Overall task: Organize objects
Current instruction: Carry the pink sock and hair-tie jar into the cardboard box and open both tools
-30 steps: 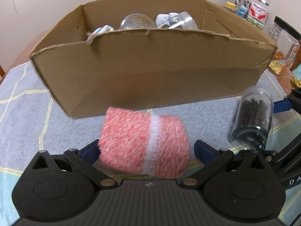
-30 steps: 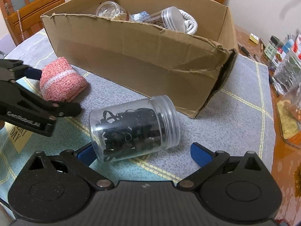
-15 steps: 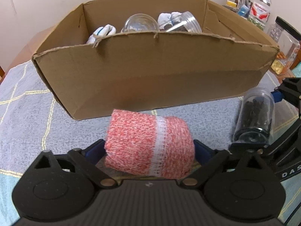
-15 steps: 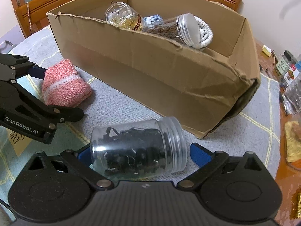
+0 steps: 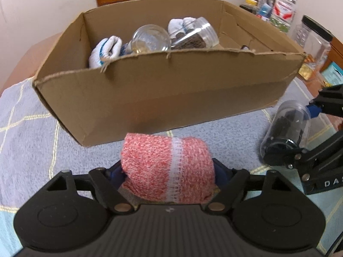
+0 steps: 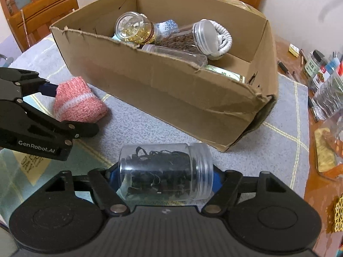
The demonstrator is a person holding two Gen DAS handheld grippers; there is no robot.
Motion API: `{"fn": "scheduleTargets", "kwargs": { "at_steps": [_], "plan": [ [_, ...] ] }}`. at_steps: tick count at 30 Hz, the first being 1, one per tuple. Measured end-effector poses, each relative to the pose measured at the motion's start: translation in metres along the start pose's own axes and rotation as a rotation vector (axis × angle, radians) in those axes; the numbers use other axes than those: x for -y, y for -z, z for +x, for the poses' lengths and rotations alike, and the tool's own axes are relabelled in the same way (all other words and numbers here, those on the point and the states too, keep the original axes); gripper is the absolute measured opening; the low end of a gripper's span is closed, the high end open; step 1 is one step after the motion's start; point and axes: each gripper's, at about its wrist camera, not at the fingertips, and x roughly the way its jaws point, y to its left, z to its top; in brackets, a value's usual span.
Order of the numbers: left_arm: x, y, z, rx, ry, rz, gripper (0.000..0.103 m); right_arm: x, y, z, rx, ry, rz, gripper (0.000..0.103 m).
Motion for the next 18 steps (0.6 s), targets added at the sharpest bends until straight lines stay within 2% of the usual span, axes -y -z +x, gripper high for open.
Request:
{"fn": "scheduleTargets", "kwargs": {
  "at_steps": [13, 18],
  "plan": [
    [-0.017, -0.016, -0.03, -0.017, 0.092, 0.033, 0.075, -0.003, -0.002, -0.024, -0.004, -0.003, 0.028, 0.079],
    [-0.018, -0.02, -0.047, -0.031, 0.126, 0.075, 0.075, -0.004, -0.009, -0.034, -0.009, -0.035, 0.024, 0.079]
  ]
}}
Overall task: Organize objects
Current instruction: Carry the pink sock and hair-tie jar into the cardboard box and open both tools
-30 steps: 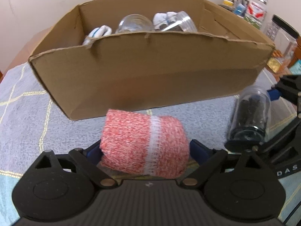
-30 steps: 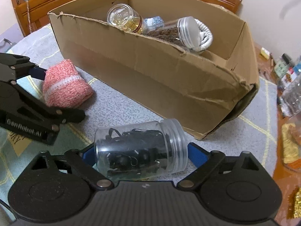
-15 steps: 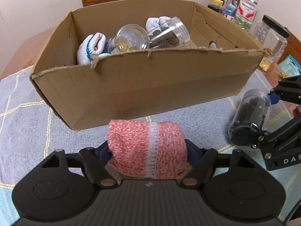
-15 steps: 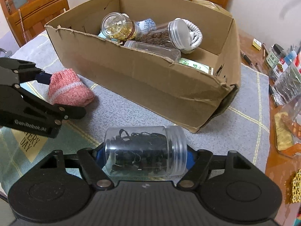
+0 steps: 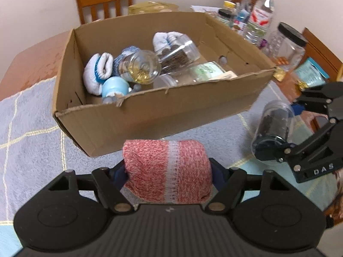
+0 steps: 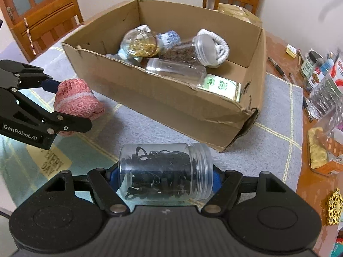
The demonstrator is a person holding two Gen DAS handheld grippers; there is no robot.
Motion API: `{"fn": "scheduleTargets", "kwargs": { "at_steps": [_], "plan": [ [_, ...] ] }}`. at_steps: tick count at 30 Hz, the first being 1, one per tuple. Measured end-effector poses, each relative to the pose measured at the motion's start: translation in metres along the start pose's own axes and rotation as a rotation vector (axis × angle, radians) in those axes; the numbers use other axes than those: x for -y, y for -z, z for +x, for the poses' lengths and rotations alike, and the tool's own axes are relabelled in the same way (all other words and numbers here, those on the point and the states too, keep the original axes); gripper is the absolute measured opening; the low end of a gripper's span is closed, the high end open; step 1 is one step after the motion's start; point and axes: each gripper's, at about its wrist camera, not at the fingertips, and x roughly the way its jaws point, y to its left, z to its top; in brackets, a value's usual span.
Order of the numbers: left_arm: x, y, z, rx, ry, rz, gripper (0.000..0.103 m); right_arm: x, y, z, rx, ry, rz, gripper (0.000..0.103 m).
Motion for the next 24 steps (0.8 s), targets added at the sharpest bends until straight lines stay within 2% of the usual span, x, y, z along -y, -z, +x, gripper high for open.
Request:
{"fn": "scheduleTargets", "kwargs": {
  "at_steps": [7, 14, 22, 24],
  "plan": [
    [0.004, -0.014, -0.03, -0.006, 0.025, 0.076, 0.075, -0.012, -0.011, -0.027, 0.038, -0.025, -0.055, 0.079],
    [0.003, -0.039, -0.063, 0.099, 0.017, 0.104, 0.075, -0.014, -0.03, -0.051, 0.122, -0.012, -0.037, 0.079],
    [-0.015, -0.074, -0.067, 0.167, -0.045, 0.094, 0.075, -0.01, -0.049, -0.063, 0.192, 0.011, -0.025, 0.079],
    [-0.02, -0.08, -0.064, 0.173, -0.07, 0.089, 0.08, -0.008, -0.053, -0.064, 0.205, 0.012, -0.02, 0.079]
  ]
}}
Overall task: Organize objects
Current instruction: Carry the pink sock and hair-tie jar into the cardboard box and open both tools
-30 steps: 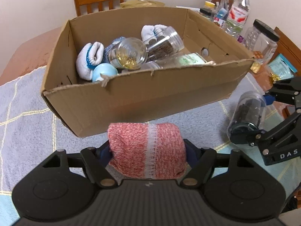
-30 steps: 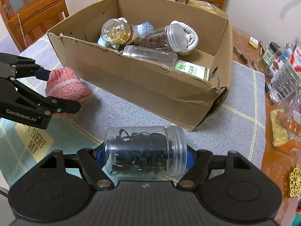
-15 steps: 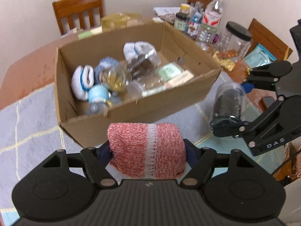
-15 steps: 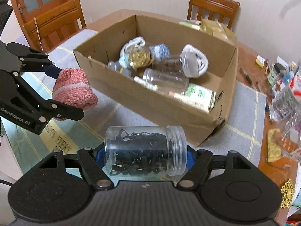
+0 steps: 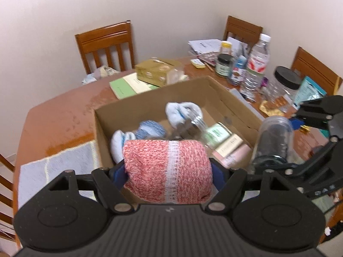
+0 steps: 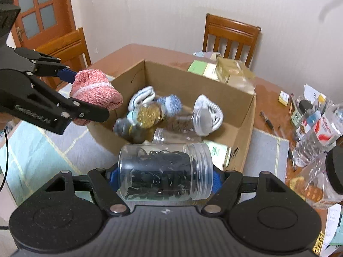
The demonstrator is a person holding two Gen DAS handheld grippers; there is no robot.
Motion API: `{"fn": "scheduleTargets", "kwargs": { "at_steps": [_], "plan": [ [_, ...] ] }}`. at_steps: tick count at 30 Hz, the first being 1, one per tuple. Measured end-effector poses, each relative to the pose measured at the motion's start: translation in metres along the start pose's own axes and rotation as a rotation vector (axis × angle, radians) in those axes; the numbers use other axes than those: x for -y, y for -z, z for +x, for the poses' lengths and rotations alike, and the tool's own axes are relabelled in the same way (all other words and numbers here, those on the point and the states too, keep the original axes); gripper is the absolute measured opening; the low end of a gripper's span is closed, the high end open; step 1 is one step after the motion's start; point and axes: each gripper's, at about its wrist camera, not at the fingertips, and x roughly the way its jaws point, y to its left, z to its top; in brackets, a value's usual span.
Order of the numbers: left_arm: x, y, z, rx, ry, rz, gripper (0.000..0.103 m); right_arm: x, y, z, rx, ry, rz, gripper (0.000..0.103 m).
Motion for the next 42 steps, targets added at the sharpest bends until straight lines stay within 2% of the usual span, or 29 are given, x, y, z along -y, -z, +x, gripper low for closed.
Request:
{"fn": "scheduleTargets", "kwargs": {
  "at_steps": [1, 2, 3, 5, 10, 14, 21, 25, 27, 33, 38, 42],
  "plan": [
    [-0.003, -0.002, 0.002, 0.004, -0.015, -0.005, 0.083, 0.001, -0.002, 0.0, 0.005, 0.001, 0.003, 0.079],
    [-0.005, -0.004, 0.005, 0.011, -0.038, -0.014, 0.095, 0.003, -0.004, 0.0, 0.009, 0.003, 0.005, 0.079],
    [-0.007, -0.005, 0.007, 0.018, -0.069, -0.025, 0.101, 0.004, -0.007, 0.001, 0.014, 0.006, 0.008, 0.079],
    [-0.01, -0.005, 0.009, 0.03, -0.095, -0.038, 0.101, 0.008, -0.01, 0.003, 0.019, 0.007, 0.013, 0.079],
    [-0.013, 0.002, 0.016, 0.008, -0.069, -0.058, 0.101, 0.016, -0.019, 0.011, 0.02, 0.021, 0.02, 0.079],
    [-0.01, 0.008, 0.015, 0.034, -0.075, -0.064, 0.101, 0.023, -0.027, 0.021, 0.015, 0.042, 0.006, 0.079],
    [-0.009, 0.015, 0.017, 0.036, -0.078, -0.085, 0.101, 0.039, -0.046, 0.045, 0.0, 0.092, -0.03, 0.08],
    [-0.007, 0.016, 0.019, 0.042, -0.106, -0.068, 0.101, 0.042, -0.054, 0.06, 0.003, 0.17, -0.072, 0.101],
    [-0.006, 0.016, 0.02, 0.04, -0.111, -0.063, 0.102, 0.043, -0.055, 0.062, 0.011, 0.178, -0.077, 0.103],
    [-0.004, 0.018, 0.022, 0.041, -0.109, -0.087, 0.102, 0.041, -0.054, 0.061, -0.011, 0.189, -0.056, 0.103],
    [-0.002, 0.019, 0.019, 0.058, -0.141, -0.113, 0.102, 0.038, -0.056, 0.05, -0.046, 0.212, -0.004, 0.103],
    [0.002, 0.023, 0.015, 0.071, -0.187, -0.129, 0.102, 0.038, -0.056, 0.04, -0.072, 0.199, 0.086, 0.103]
  ]
}}
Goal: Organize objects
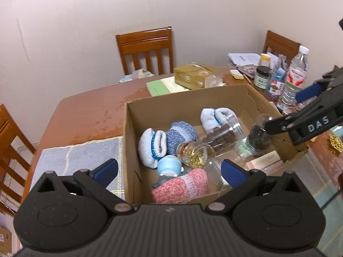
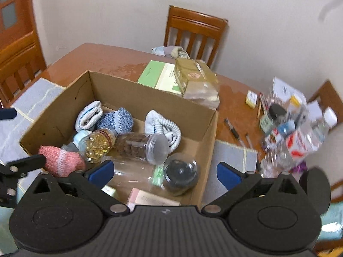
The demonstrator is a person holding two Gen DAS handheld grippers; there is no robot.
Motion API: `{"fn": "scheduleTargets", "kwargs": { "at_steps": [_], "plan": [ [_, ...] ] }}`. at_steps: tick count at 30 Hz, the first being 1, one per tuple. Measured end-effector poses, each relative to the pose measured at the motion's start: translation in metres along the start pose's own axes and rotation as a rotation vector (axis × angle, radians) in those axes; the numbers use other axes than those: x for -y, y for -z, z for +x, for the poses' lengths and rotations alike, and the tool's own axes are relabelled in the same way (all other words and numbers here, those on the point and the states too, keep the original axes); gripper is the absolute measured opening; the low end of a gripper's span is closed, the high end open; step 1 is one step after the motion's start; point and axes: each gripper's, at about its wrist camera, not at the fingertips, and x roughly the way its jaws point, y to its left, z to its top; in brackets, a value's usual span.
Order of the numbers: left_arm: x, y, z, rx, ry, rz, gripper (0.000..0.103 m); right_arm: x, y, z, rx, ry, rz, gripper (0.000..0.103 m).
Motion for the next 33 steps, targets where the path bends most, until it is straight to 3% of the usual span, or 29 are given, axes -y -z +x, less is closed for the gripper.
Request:
{"fn": "scheduleTargets", "kwargs": {
  "at_steps": [6, 12, 15, 23, 33],
  "plan": [
    [0.0, 0.012, -0.004, -0.043, -0.018, -0.063, 0.102, -0.005, 0.02, -0.005, -0.059, -0.005, 0.103, 0.103],
    [0.002, 0.024, 0.002, -0.186, -0.055, -0.15, 0.102, -0.012, 0.051, -0.002, -0.12, -0.014, 0.243, 0.103],
    [0.004, 0.027, 0.0, -0.213, -0.056, -0.177, 0.102, -0.016, 0.062, -0.002, -0.129, 0.0, 0.296, 0.103],
    [0.007, 0.024, -0.009, -0.217, -0.087, -0.189, 0.102, -0.029, 0.075, -0.012, -0.108, 0.038, 0.306, 0.103],
    [0.009, 0.028, -0.018, -0.203, -0.072, -0.197, 0.102, -0.028, 0.085, -0.024, -0.086, 0.034, 0.362, 0.103]
  ]
}}
